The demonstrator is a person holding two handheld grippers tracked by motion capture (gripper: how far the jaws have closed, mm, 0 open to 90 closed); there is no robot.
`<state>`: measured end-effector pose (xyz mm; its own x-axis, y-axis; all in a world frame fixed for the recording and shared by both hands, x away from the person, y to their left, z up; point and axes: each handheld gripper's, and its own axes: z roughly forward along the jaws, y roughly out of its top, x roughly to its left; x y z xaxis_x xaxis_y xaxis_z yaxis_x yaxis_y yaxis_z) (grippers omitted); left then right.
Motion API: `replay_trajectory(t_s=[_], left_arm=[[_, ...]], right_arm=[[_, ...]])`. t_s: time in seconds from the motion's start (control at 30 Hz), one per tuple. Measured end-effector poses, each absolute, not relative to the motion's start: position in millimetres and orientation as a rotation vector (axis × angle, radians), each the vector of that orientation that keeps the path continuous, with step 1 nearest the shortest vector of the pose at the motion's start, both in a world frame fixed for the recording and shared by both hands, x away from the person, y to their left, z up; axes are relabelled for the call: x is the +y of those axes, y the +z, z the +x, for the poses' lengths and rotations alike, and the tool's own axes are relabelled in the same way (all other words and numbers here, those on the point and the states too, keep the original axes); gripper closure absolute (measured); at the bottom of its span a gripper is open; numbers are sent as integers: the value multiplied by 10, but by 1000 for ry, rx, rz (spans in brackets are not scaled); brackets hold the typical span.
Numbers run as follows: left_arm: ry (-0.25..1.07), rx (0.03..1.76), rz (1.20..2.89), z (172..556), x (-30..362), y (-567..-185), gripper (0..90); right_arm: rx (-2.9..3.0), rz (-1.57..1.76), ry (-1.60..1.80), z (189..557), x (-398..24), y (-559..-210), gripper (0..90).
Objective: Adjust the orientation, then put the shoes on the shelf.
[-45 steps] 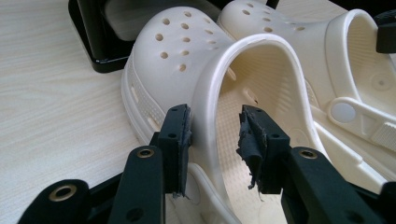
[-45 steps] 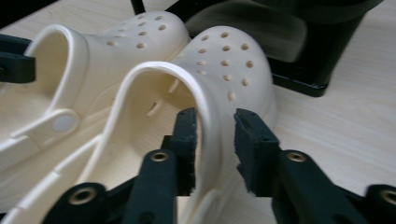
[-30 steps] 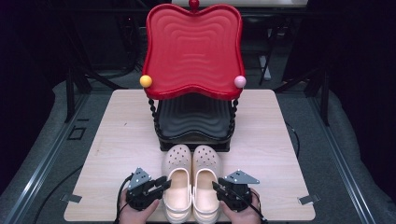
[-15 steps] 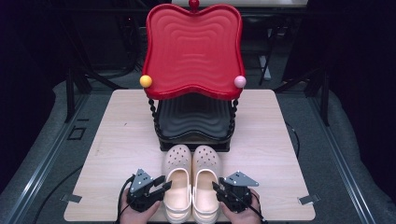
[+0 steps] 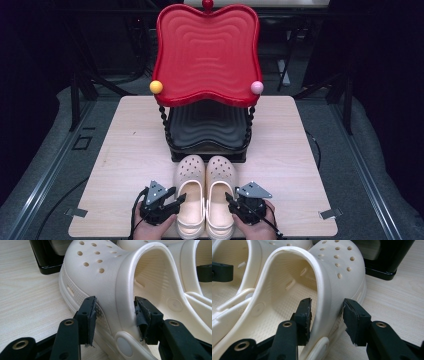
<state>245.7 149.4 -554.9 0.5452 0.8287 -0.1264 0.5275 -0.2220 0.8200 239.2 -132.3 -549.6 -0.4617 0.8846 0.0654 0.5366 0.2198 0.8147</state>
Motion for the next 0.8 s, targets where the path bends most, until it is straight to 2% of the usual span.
replay_trajectory(t_s=[0.2, 0.5, 0.8], left_arm=[[422, 1109, 1893, 2452, 1500, -5543, 563], [425, 1108, 1887, 2439, 1504, -5526, 625], [415, 1115, 1876, 2426, 1516, -5518, 665]], right_arm=[[2084, 1339, 1122, 2394, -1308, -5498, 600], [2076, 1378, 1147, 2401, -1327, -5469, 680], [2065, 1401, 1173, 2399, -1343, -5472, 689]])
